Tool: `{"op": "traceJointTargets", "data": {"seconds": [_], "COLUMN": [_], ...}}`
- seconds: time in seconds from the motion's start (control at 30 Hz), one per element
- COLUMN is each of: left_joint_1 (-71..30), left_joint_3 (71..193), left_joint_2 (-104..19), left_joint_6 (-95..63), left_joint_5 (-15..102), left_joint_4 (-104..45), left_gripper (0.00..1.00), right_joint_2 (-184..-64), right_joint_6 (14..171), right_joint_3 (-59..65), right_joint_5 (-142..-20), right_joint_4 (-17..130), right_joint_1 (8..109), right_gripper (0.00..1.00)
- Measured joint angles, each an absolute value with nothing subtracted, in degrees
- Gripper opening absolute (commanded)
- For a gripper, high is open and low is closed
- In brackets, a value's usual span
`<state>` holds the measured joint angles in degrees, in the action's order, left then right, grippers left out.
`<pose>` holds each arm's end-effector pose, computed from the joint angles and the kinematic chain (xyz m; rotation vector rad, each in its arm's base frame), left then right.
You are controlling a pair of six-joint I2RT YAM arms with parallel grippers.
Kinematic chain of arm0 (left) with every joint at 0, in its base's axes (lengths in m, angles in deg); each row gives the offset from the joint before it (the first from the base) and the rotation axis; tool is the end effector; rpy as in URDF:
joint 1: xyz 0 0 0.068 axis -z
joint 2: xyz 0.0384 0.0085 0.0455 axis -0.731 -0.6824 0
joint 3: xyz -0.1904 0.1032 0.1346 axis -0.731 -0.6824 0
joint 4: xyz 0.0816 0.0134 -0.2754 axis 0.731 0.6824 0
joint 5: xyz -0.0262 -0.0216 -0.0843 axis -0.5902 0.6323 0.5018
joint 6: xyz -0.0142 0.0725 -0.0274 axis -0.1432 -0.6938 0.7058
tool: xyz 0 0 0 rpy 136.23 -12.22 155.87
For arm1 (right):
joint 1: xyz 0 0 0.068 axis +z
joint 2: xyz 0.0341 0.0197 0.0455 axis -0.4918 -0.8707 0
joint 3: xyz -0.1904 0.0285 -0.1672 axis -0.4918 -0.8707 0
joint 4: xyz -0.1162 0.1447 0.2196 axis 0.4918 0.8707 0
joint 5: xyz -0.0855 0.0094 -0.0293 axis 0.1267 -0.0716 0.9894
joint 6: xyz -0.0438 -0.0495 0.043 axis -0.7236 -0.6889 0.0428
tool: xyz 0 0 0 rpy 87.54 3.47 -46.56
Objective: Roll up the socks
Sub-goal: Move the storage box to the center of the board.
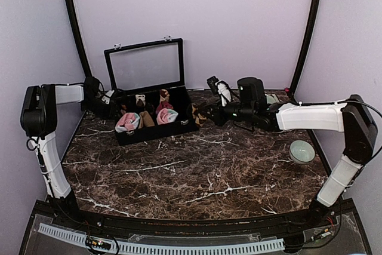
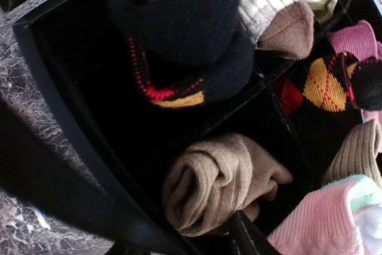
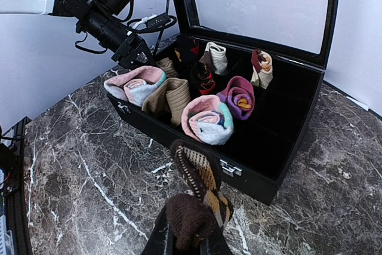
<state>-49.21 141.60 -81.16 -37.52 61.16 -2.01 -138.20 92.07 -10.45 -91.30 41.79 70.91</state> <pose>0.4565 -0.0116 0.1273 0.3301 2.4780 -0.4931 0.3117 0.3039 0.2155 -0.8062 1.8068 0.8639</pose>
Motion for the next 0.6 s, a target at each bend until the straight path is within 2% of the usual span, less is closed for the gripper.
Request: {"op": "traceJointTargets", "data": {"seconds": [0.1,0.2,0.6], "left_joint_1": [-49.21,-48.78,-48.14], "left_joint_3": [141.60,141.16,140.14], "left_joint_2": [-81.14,-81.12,-80.51], "left_joint_6": [-38.83,-40.69,-42.74], "left_joint_5": [61.60,61.69,60.31], "left_joint_4": [-2.01,-1.60,-0.90], "left_gripper": [0.62,0.64,0.39], "right_joint_2": [-138.09,-138.09,-138.04], "right_joint_6": [92.24,92.26,92.24], "right_joint_3": [-10.45,-10.48,-10.45], "right_joint_5": [-91.32,-91.30,-91.19], "right_joint_4": [41.77,41.79,42.18], "right_joint_1": [70.91,70.91,70.91], "right_gripper": [0.00,0.00,0.00]}}
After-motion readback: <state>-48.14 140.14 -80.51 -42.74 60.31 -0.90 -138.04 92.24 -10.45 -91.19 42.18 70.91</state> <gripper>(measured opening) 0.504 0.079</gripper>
